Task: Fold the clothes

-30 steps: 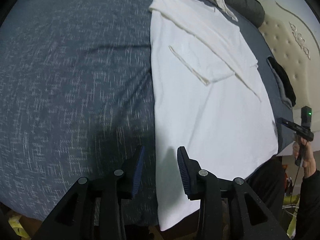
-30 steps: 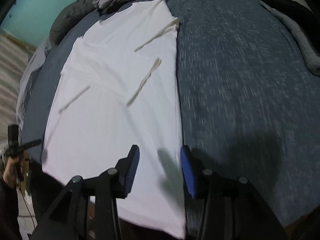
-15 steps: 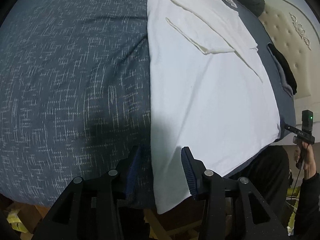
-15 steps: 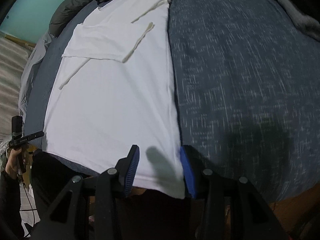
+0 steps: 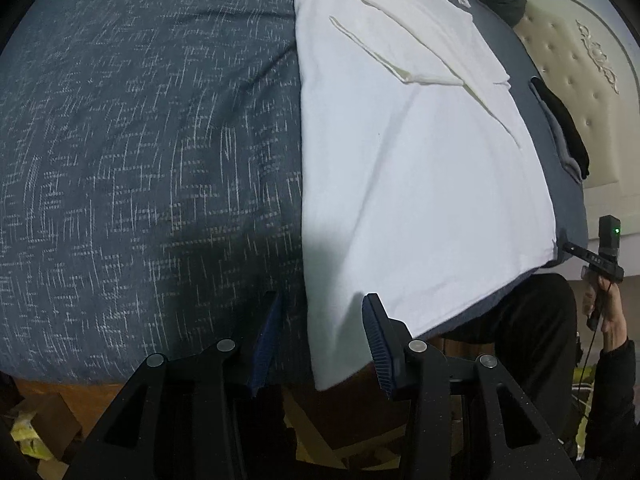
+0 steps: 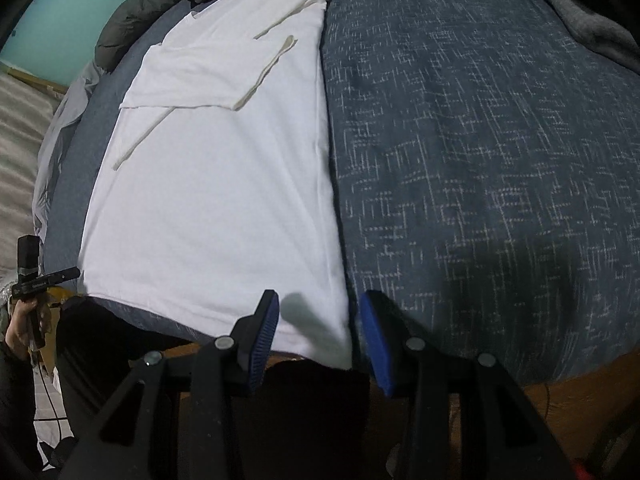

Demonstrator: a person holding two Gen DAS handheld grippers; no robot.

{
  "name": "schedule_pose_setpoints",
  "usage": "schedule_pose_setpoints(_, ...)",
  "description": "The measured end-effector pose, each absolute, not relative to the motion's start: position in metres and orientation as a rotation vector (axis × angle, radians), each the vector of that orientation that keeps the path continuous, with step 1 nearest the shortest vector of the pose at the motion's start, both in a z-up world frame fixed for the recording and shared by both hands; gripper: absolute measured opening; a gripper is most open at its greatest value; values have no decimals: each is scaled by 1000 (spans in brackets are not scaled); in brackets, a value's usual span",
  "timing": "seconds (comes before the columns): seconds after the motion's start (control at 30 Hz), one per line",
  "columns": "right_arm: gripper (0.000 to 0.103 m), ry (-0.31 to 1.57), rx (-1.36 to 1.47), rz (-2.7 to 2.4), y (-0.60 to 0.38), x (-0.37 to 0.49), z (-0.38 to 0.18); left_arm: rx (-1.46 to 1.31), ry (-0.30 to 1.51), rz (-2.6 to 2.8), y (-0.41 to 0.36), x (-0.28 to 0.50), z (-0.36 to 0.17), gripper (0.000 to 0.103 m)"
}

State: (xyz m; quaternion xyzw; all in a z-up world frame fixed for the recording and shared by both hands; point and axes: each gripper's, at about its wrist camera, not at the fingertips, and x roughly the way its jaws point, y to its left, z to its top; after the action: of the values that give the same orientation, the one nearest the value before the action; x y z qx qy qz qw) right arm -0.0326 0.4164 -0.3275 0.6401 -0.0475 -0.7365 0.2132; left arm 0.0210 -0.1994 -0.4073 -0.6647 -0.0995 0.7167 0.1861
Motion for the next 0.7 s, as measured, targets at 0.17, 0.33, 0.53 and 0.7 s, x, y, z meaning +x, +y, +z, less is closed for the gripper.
schedule_pose_setpoints(0.17, 41, -117, 1778, -2040, 414, -28, -330, -1874, -262, 2007, -197, 30, -412, 45)
schedule_pose_setpoints(0.33, 10, -108, 1774, -2040, 413, -26, -332, -1861, -250, 2031, -198, 37, -413, 25)
schedule_pose_setpoints(0.53, 9, -132, 1743, -2040, 414, -26, -325, -1825, -269, 2042, -206, 44, -403, 13)
schedule_pose_setpoints(0.7, 8, -153, 1714, -2042, 415, -26, -319, -1804, -300, 2034, -210, 47, -399, 2)
